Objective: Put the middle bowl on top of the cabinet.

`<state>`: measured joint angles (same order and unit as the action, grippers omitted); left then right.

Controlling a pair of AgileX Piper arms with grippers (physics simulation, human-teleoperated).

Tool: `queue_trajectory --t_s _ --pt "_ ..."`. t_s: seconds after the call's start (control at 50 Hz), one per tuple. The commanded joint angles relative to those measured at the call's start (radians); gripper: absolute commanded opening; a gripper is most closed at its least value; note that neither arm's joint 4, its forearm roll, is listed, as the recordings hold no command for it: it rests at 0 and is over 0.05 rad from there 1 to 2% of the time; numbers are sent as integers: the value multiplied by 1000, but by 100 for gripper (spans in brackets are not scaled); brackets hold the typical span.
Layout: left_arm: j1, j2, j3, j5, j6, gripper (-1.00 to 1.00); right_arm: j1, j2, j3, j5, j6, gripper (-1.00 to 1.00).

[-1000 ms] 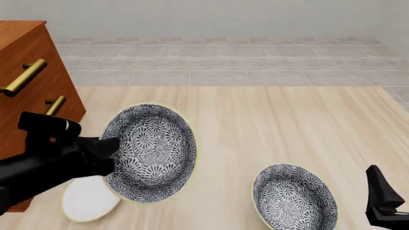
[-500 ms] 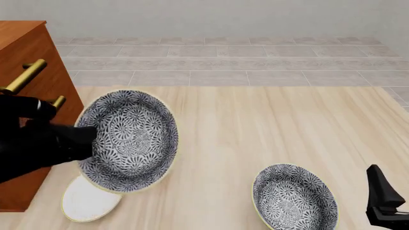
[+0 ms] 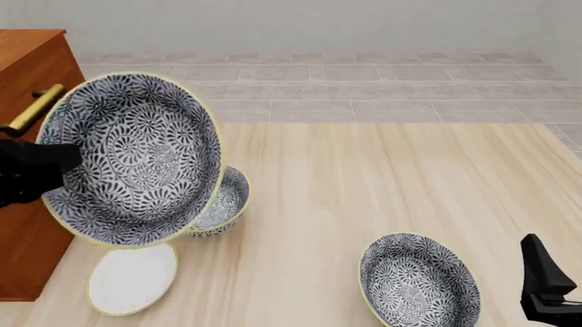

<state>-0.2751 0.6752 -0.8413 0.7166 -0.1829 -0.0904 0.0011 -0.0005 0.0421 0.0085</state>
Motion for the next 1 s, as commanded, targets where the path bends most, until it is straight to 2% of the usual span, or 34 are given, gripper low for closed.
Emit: queue_trajectory --t_s 0.02,0.28,0.64,0.82,1.0 --pt "21 -10 -83 50 -33 -100 -1 0 0 0 3 100" --pt "84 3 -157 53 -40 -100 -5 0 0 -1 8 100" --pt "124 67 -243 58 -75 -100 1 1 0 1 7 100" --pt "165 108 -311 70 -98 -100 3 1 0 2 6 100" --pt "165 146 -360 93 -149 -100 7 2 0 -1 10 100"
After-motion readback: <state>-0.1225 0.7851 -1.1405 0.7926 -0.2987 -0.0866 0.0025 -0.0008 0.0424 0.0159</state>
